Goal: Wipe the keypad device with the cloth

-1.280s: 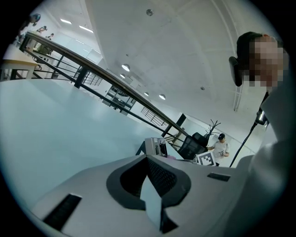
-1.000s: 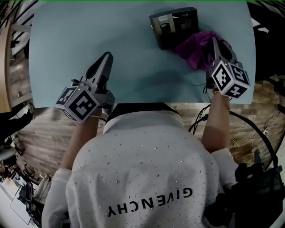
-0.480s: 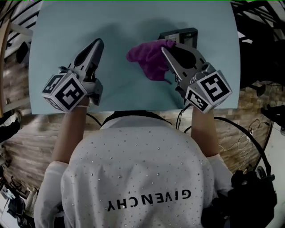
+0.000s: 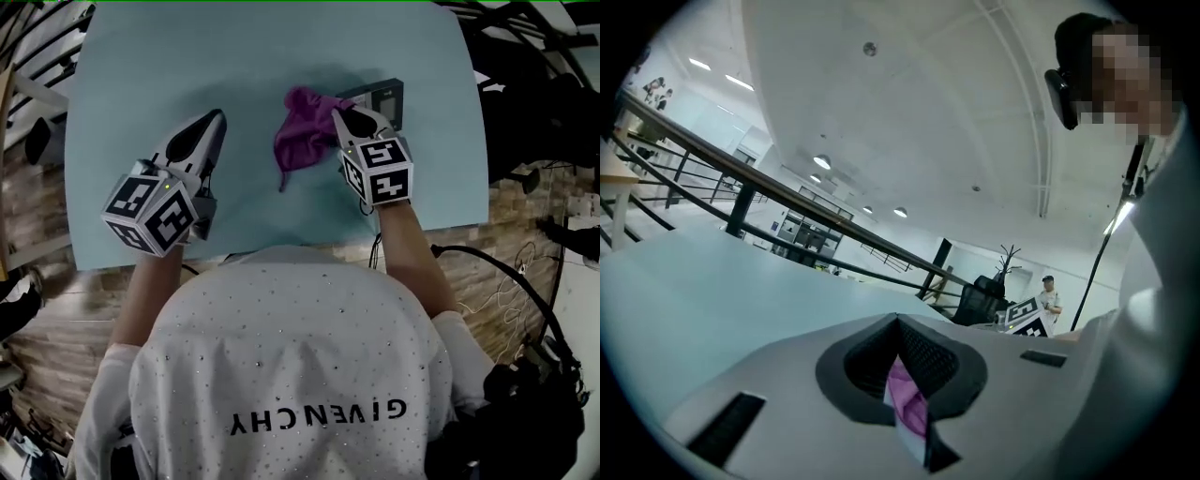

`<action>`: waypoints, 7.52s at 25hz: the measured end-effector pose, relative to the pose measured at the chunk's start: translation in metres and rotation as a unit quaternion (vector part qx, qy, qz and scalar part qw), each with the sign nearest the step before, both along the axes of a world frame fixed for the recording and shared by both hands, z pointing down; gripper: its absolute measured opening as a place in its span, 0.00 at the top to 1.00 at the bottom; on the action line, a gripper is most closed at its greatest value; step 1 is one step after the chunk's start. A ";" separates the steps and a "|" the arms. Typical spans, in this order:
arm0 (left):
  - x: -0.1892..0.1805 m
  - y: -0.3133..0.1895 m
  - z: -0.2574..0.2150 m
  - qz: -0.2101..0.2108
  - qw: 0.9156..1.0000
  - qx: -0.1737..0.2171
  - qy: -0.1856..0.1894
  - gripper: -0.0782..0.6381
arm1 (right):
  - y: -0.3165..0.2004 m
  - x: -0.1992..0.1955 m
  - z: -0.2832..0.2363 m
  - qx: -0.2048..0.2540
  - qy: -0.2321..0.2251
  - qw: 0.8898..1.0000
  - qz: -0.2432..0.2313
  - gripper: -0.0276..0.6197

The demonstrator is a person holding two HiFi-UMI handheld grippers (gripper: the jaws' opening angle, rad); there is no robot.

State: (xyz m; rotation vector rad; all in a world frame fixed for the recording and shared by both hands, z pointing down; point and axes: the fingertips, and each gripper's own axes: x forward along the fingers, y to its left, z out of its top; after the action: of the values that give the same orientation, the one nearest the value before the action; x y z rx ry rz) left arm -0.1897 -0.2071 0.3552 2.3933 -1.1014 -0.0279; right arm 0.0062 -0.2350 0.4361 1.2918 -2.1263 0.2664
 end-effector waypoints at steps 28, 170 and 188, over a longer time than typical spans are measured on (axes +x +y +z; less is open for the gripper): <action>-0.007 -0.006 0.017 0.040 0.997 -0.048 0.045 0.89 | 0.075 0.045 0.088 -0.105 0.003 0.988 0.116 0.91; 0.137 0.126 0.049 -0.239 0.960 -0.108 0.097 0.89 | 0.001 0.208 0.090 -0.105 0.205 0.966 -0.114 0.91; 0.130 0.115 -0.040 -0.205 0.976 0.008 0.067 0.89 | 0.025 0.197 -0.114 0.077 -0.213 0.973 -0.052 0.92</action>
State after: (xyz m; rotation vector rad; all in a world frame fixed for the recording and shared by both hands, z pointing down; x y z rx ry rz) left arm -0.0598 -0.0924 0.3156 2.1016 -1.5111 -0.3350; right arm 0.2036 -0.2104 0.3220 1.2914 -2.6149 0.3662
